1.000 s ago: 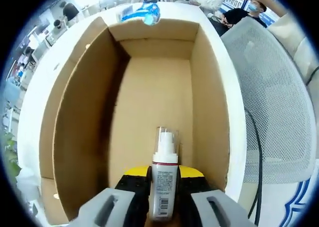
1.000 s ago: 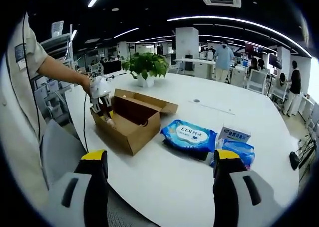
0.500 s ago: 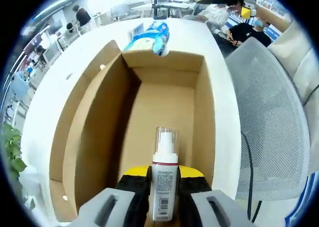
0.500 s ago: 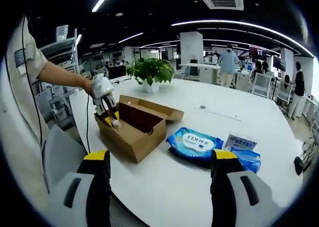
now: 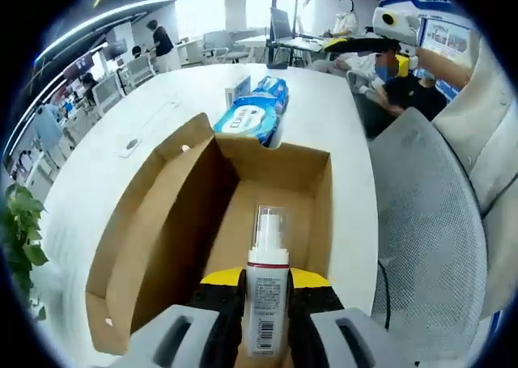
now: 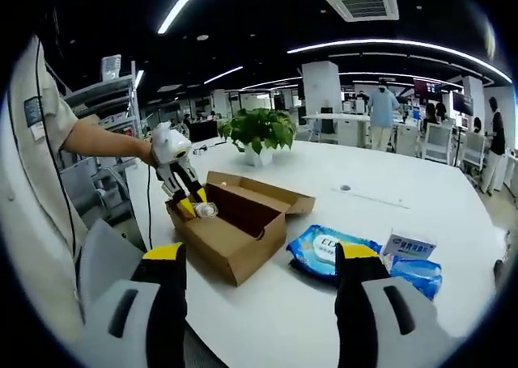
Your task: Operate the shoe box by opening the lid, removing the specified soft item, and placing it in the target area until the item is outside and the box remains undamaged.
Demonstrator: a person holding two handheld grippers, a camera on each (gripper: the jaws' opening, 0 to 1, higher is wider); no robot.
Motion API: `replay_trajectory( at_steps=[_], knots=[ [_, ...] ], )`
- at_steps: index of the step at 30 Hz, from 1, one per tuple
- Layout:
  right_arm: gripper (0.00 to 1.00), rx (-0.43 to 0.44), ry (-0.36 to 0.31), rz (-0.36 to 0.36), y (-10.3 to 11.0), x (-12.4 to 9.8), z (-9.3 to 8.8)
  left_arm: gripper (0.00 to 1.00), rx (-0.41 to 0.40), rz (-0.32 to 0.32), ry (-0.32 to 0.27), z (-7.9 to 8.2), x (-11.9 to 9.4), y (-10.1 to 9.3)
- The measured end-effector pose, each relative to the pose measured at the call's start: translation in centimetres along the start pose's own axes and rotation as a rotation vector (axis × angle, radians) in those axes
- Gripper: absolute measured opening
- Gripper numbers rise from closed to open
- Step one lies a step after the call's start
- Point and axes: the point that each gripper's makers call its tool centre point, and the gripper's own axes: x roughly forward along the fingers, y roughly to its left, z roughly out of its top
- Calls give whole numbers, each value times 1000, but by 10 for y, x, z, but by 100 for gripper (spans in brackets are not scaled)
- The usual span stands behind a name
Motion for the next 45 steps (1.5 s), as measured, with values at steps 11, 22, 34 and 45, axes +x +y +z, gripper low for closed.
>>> replay_trajectory(
  at_steps=[11, 22, 34, 45],
  knots=[
    [63, -1, -39, 104, 12, 18, 15, 19, -73, 3, -149, 31, -8, -10],
    [57, -31, -68, 185, 25, 36, 28, 19, -105, -12, -302, 67, -12, -29],
    [48, -59, -78, 262, 45, 51, 34, 19, -124, -27, -431, 94, -19, -50],
    [41, -53, -120, 328, 64, 55, 48, 19, -158, -95, -583, 118, -29, -75]
  ],
)
